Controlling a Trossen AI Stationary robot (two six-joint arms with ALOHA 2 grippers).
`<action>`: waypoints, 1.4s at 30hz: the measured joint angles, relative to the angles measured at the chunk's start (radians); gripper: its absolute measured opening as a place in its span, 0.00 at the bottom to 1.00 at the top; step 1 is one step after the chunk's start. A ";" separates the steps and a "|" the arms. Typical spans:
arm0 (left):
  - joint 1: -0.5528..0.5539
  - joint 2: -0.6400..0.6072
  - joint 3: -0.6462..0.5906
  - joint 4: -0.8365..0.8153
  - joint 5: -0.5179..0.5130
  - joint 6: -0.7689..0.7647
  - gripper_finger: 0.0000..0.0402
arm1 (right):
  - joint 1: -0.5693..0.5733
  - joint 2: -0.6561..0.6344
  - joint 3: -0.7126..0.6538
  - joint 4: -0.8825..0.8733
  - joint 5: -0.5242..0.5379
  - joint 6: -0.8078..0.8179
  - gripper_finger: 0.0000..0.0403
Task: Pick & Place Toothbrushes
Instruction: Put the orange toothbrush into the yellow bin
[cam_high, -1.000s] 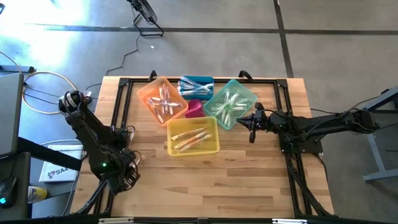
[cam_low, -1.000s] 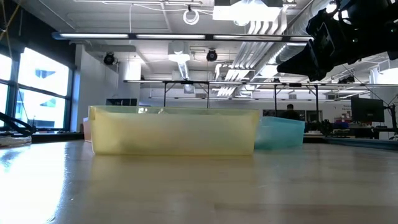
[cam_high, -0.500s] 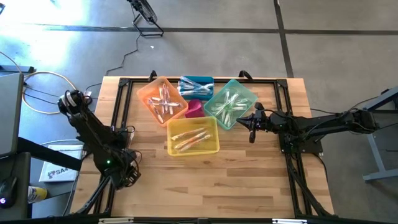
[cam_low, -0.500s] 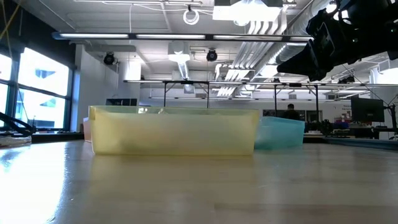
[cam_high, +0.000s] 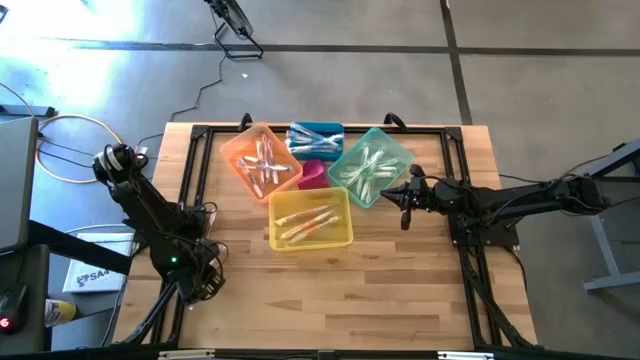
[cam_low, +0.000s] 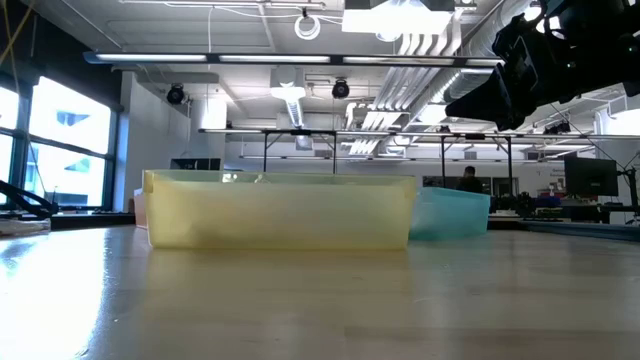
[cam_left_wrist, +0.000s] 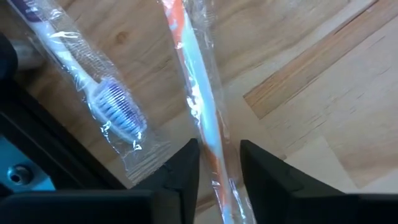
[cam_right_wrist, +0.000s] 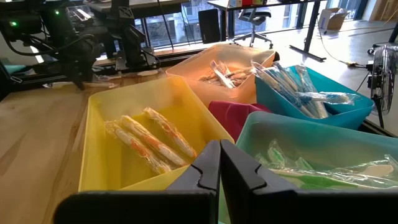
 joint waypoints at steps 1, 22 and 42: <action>0.000 0.000 0.000 -0.002 0.000 -0.002 0.25 | 0.000 0.000 0.000 0.000 0.000 0.000 0.01; 0.001 -0.003 0.042 0.022 -0.127 0.041 0.02 | 0.000 0.000 0.000 -0.001 0.000 0.000 0.01; 0.001 -0.210 0.044 0.008 -0.652 0.221 0.04 | 0.000 0.000 0.000 -0.001 0.000 0.000 0.01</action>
